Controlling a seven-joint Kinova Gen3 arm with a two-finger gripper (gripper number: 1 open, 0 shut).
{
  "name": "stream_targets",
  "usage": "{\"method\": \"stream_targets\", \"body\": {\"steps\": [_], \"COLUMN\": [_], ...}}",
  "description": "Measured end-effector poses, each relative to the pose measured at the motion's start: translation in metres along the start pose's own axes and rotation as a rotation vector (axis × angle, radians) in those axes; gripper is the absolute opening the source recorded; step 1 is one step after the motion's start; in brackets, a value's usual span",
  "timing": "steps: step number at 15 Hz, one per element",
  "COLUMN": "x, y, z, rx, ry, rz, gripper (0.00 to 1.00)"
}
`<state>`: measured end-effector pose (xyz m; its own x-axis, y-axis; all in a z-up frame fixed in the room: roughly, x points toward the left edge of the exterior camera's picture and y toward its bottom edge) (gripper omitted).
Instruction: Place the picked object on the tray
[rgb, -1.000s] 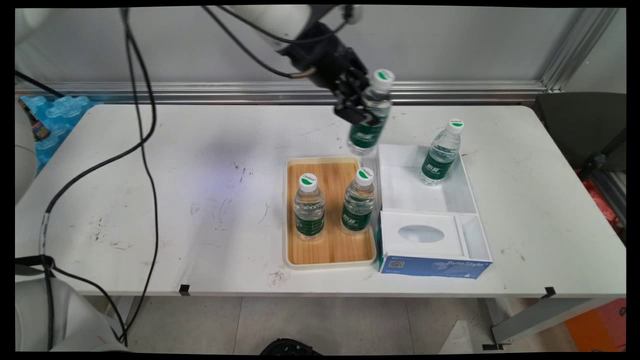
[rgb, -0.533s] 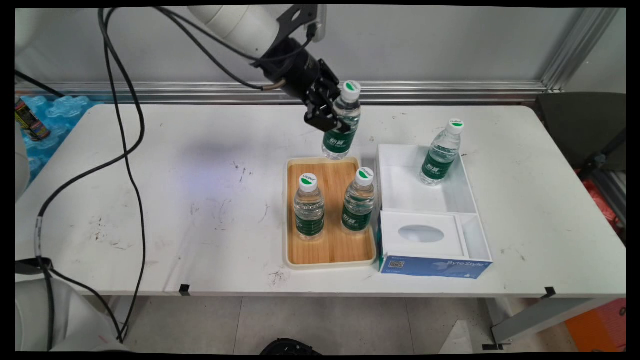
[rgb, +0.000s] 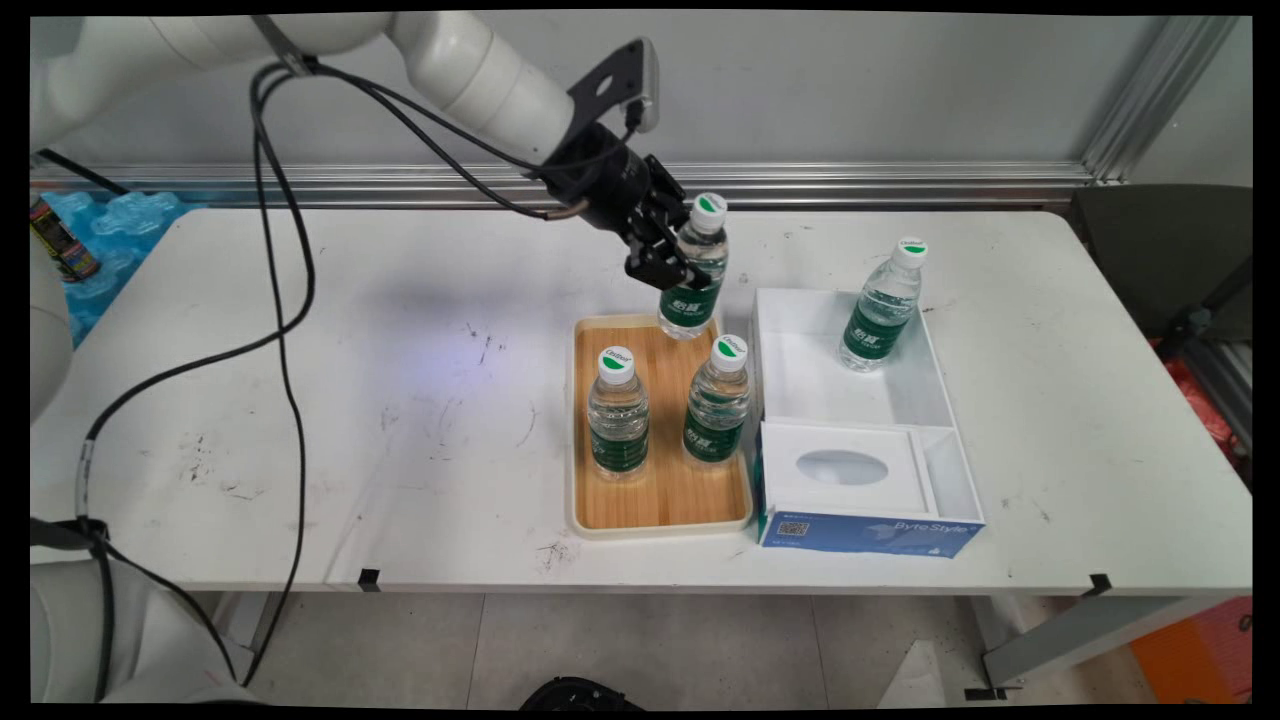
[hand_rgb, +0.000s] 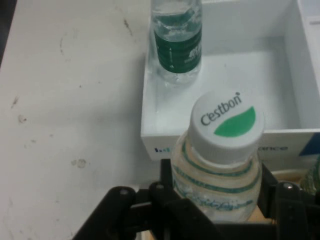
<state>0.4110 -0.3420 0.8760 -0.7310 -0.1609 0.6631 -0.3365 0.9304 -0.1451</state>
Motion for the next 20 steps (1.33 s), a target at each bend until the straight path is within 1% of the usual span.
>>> {"method": "stream_targets", "body": {"steps": [5,11,20], "x": [-0.005,-0.018,-0.028], "y": [-0.003,-0.008,0.001], "z": [0.019,0.034,0.047], "rx": [0.013,0.034,0.017], "ry": [0.017,0.005,-0.009], "rz": [-0.015,-0.03,-0.045], "gripper": [0.0,0.0,0.0]}}
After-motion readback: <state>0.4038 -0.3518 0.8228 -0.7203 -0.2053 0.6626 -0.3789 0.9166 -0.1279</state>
